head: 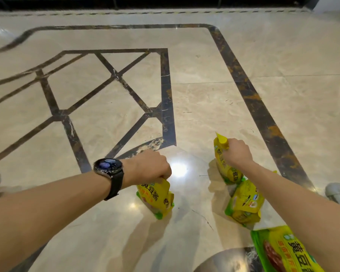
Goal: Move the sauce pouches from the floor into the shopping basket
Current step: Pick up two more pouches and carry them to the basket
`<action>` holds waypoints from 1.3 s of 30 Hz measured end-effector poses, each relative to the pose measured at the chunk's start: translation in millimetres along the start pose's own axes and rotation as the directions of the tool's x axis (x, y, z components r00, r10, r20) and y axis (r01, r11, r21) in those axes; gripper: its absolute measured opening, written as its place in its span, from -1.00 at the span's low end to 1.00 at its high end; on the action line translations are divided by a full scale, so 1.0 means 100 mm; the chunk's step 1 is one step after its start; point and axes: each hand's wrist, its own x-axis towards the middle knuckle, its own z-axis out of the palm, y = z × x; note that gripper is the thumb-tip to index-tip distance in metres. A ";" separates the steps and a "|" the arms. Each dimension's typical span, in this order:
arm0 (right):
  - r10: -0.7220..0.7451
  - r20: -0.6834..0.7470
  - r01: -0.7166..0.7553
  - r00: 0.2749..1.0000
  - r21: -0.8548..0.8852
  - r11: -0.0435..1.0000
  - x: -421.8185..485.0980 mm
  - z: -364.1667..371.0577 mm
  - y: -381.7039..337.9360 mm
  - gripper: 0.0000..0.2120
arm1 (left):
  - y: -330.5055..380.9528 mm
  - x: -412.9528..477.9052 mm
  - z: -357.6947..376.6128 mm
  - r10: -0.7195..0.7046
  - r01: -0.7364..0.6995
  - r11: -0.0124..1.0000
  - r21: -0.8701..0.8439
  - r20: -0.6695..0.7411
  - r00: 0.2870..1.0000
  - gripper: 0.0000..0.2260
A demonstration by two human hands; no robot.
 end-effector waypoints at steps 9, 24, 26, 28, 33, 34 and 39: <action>-0.420 0.201 0.421 0.885 0.041 0.906 -0.19 -0.16 -0.01 -0.96 | -0.14 -0.34 0.40 -0.227 0.192 0.928 -0.320 -0.076 0.971 -0.75; -0.381 0.369 0.367 0.848 0.111 0.924 -0.82 0.26 -0.19 -0.69 | -0.16 -0.32 0.95 -0.416 0.024 0.188 -0.982 -0.057 0.908 -0.77; -0.389 0.362 0.390 0.847 0.073 0.918 -0.74 0.26 -0.15 -0.87 | -0.16 -0.38 1.04 -0.445 0.005 0.081 -0.997 -0.032 0.895 -0.74; -0.365 0.343 0.366 0.866 0.062 0.928 -0.63 0.21 -0.07 -0.95 | -0.21 -0.38 1.12 -0.489 -0.037 -0.051 -0.998 -0.008 0.872 -0.73; -0.144 0.216 0.008 0.966 0.531 0.847 -0.53 0.18 0.10 -0.96 | -0.21 -0.30 1.34 -0.618 -0.081 -0.123 -0.989 0.012 0.786 -0.77; -0.075 0.185 -0.057 0.980 0.621 0.781 -0.55 0.20 0.12 -0.98 | -0.17 -0.28 1.36 -0.612 -0.076 -0.096 -0.992 -0.001 0.791 -0.74; 0.136 0.110 -0.166 0.985 0.832 0.529 -0.62 0.38 0.14 -0.89 | 0.02 -0.07 1.52 -0.618 -0.102 -0.090 -0.991 -0.025 0.786 -0.56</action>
